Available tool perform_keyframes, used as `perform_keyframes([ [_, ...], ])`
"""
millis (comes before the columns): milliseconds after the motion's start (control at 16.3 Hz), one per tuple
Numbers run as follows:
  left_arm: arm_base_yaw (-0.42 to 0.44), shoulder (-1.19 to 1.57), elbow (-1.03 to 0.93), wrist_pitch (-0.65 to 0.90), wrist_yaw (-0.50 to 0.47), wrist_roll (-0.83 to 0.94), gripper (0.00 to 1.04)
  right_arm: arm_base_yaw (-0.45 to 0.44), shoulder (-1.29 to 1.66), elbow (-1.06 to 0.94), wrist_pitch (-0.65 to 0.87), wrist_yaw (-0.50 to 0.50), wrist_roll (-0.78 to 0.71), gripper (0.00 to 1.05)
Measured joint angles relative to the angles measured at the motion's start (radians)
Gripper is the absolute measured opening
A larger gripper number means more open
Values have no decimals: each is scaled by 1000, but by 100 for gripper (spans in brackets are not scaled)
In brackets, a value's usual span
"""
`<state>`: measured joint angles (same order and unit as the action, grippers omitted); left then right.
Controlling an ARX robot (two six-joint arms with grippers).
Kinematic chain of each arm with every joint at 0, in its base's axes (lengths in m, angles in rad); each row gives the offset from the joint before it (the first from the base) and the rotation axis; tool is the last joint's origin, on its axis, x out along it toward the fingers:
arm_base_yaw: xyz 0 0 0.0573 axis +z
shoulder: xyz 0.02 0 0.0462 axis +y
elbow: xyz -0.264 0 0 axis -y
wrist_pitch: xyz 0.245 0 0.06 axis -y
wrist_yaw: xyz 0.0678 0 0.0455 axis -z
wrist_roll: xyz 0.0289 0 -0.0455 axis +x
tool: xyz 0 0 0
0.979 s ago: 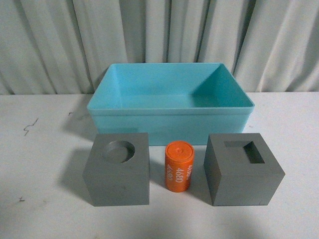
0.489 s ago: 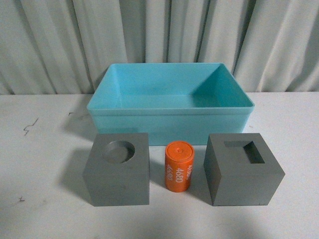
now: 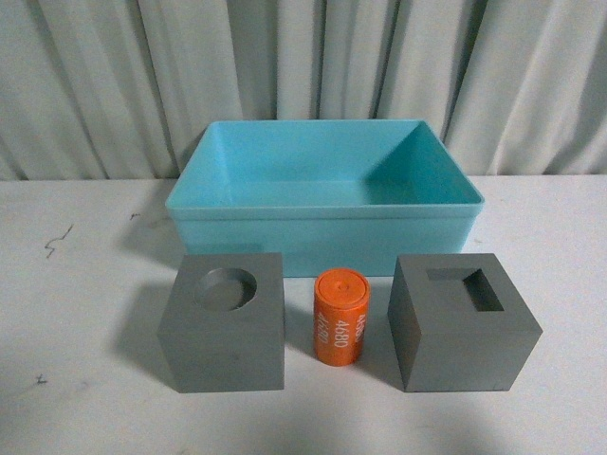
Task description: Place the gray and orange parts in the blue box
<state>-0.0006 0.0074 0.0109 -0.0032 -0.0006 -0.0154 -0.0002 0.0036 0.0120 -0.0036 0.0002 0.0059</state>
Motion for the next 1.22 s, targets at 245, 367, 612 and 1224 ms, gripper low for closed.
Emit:
perform_keyframes([
  [245, 0, 0, 0, 0, 0, 0, 98, 0, 0, 0, 0, 0, 0, 98],
  [367, 0, 0, 0, 0, 0, 0, 98, 0, 0, 0, 0, 0, 0, 98],
  [612, 0, 0, 0, 0, 0, 0, 98, 0, 0, 0, 0, 0, 0, 98],
  [1224, 0, 0, 0, 0, 0, 0, 98, -173, 1031, 500, 49, -293, -77, 98],
])
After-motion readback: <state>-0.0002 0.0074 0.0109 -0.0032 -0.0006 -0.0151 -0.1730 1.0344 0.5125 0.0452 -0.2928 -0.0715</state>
